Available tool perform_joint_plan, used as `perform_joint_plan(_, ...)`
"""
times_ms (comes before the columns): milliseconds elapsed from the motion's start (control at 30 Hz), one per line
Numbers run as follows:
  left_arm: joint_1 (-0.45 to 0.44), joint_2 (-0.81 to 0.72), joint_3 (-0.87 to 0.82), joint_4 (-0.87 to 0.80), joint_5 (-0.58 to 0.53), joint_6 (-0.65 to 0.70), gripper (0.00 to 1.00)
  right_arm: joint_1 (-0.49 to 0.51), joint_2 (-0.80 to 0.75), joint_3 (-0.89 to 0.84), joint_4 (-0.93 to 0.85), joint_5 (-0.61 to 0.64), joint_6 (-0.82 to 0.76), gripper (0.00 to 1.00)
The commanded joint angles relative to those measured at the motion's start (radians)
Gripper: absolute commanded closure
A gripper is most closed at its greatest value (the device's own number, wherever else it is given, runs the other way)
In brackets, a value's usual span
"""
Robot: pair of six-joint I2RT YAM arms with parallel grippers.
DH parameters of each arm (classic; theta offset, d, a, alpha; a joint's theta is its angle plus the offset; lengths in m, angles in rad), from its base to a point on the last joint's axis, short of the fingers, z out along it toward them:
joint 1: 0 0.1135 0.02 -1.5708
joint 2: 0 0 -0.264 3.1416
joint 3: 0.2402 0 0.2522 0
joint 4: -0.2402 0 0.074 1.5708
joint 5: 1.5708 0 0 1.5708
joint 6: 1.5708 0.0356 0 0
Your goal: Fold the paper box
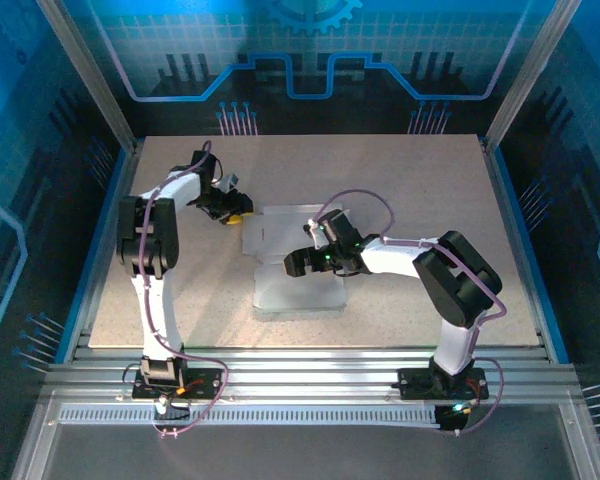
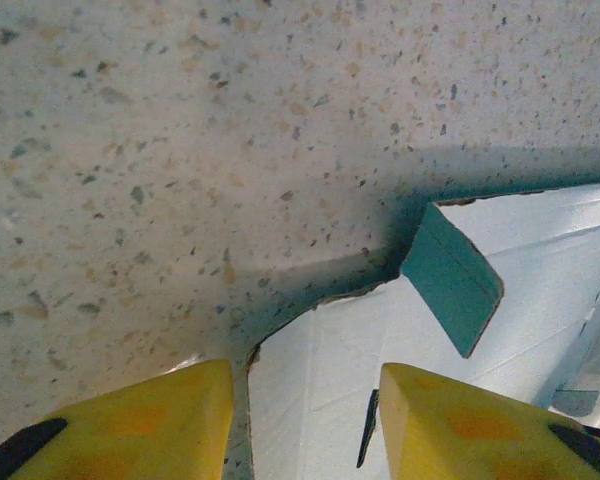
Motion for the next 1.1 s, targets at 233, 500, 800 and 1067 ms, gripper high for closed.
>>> perform_joint_plan(233,0.009,0.047,0.056,-0.066,0.073,0.042,0.73,0.011,0.013,-0.011,-0.067,-0.005,0.008,0.0)
perform_joint_plan(500,0.009,0.039,0.057,-0.089,0.121,0.059,0.8,0.009,0.02,-0.01,-0.07,-0.004,0.01,0.0)
perform_joint_plan(800,0.006,-0.02,-0.009,-0.028,0.159,0.03,0.95,-0.007,0.003,-0.028,-0.013,-0.052,0.054,0.0)
perform_joint_plan(1067,-0.032,-0.105,-0.114,0.155,0.147,-0.017,0.97,-0.018,-0.094,-0.011,-0.054,-0.064,0.03,0.0)
